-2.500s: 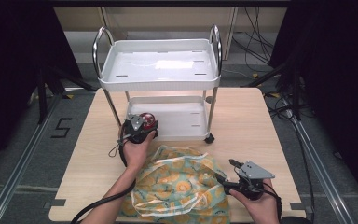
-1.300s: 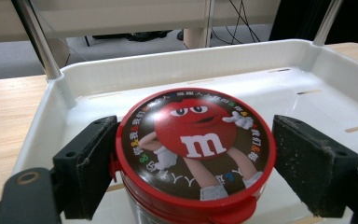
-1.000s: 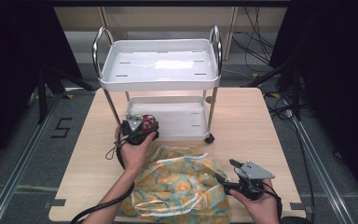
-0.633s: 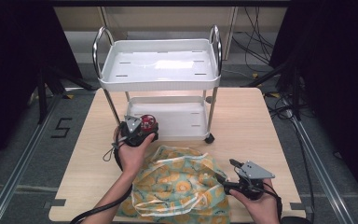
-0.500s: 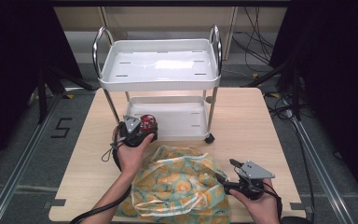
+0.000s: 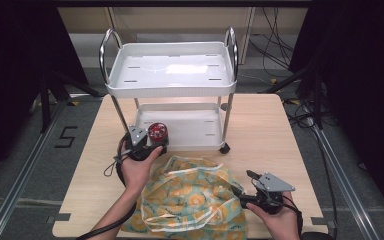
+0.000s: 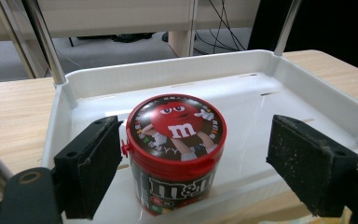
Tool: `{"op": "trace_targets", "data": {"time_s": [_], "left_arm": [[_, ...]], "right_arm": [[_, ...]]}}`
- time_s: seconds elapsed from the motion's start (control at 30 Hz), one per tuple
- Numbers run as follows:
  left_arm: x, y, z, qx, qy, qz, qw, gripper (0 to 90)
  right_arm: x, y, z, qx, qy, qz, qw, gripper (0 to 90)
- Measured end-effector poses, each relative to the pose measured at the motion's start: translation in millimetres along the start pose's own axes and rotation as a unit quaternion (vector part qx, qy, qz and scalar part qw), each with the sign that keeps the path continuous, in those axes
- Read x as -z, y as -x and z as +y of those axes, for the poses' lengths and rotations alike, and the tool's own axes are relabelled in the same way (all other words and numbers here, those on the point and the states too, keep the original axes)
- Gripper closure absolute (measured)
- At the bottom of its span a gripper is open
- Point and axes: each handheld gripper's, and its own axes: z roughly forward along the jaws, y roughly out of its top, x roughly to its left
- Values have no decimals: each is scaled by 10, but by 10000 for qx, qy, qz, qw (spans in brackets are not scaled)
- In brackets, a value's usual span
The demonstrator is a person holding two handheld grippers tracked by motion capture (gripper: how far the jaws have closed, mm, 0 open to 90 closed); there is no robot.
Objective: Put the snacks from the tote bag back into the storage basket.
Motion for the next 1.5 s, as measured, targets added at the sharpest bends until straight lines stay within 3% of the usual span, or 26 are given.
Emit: {"op": "trace_targets", "data": {"time_s": [0.03,0.17,0.33,0.53,0.67,0.97,1.03,1.07,1.1,1.23,1.37,1.5], "left_arm": [[17,1,-2,2,-31,-8,10000,169],[90,15,-3,-19,-33,-101,9999,169],[193,15,-9,-7,-47,-216,9998,169],[318,-11,-37,-12,-76,-319,9995,169],[397,-38,-69,-94,-92,-300,9995,169],[536,-89,-205,-152,-176,-344,9991,170],[563,-101,-237,-168,-209,-343,9991,170],[574,-111,-253,-177,-221,-367,9989,170],[590,-122,-270,-167,-239,-362,9989,170],[642,-161,-350,-136,-280,-338,9989,170],[685,-191,-437,-296,-358,-351,9983,170],[706,-216,-542,-325,-311,-381,9983,171]], "right_arm": [[0,7,0,64,54,-80,9999,255],[2,-1,0,-22,-12,-13,10000,255],[-1,13,0,103,82,-99,9999,255],[1,11,-1,70,92,-94,9999,255],[-6,9,-1,63,121,-70,9999,255],[-5,18,-1,106,145,-75,9998,255],[-2,14,-1,71,119,-69,9999,255],[9,-12,-5,-122,72,-92,9999,255],[14,-14,-4,-150,63,-79,9998,255],[15,5,-5,-46,76,-141,9999,255],[5,20,-3,59,106,-145,9998,255],[6,18,-3,49,105,-146,9998,255]]}}
